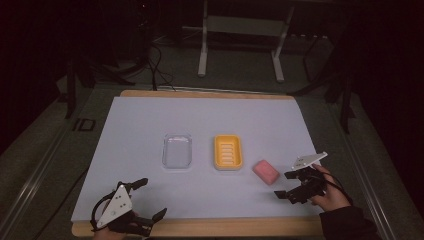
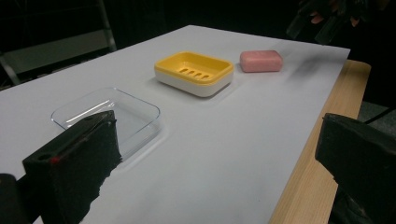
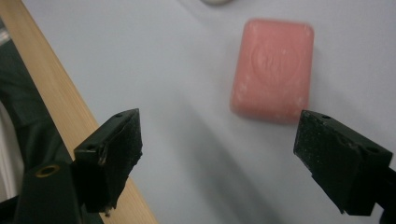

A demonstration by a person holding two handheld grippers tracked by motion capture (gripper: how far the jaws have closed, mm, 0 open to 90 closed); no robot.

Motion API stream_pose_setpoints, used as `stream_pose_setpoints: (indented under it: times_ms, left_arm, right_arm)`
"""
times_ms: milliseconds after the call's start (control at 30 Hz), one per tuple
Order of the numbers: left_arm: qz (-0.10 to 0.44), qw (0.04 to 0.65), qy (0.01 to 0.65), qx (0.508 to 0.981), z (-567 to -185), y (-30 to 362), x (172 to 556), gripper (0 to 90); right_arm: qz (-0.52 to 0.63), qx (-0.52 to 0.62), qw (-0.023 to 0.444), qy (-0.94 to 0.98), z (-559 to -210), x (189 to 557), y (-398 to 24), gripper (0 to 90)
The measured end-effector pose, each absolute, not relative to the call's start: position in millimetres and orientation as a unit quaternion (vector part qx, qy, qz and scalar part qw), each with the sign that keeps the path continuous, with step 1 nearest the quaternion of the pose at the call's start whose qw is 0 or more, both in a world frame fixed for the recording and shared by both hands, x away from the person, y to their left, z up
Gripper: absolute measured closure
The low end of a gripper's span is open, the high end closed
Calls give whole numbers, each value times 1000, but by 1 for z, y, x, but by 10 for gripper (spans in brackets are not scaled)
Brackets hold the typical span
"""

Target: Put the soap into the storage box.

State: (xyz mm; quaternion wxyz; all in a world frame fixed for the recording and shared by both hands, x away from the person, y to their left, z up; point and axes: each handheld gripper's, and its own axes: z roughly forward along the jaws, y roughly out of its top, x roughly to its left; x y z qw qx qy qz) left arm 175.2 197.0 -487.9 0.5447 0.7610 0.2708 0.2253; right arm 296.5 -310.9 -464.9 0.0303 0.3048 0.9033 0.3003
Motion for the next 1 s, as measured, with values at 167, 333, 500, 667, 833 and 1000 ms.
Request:
stream_pose_setpoints:
  times_ms: [167, 333, 500, 667, 833, 1000]
  left_arm:
    - [225, 544, 271, 761, -488, 197, 175, 2]
    - [225, 545, 271, 761, -488, 197, 175, 2]
    - [225, 544, 271, 761, -488, 197, 175, 2]
    - [224, 545, 271, 761, -488, 197, 175, 2]
    - [225, 544, 270, 762, -488, 197, 175, 2]
    - [224, 544, 270, 762, -488, 197, 175, 2]
  right_arm:
    - [248, 312, 17, 917, -467, 298, -306, 155]
    - [211, 319, 9, 924, -465, 301, -304, 156]
    - [171, 330, -1, 928, -464, 304, -303, 153]
    - [112, 346, -14, 931, -467, 306, -302, 141]
    - [90, 360, -22, 928, -466, 308, -303, 141]
    - [61, 381, -28, 922, -462, 312, -306, 145]
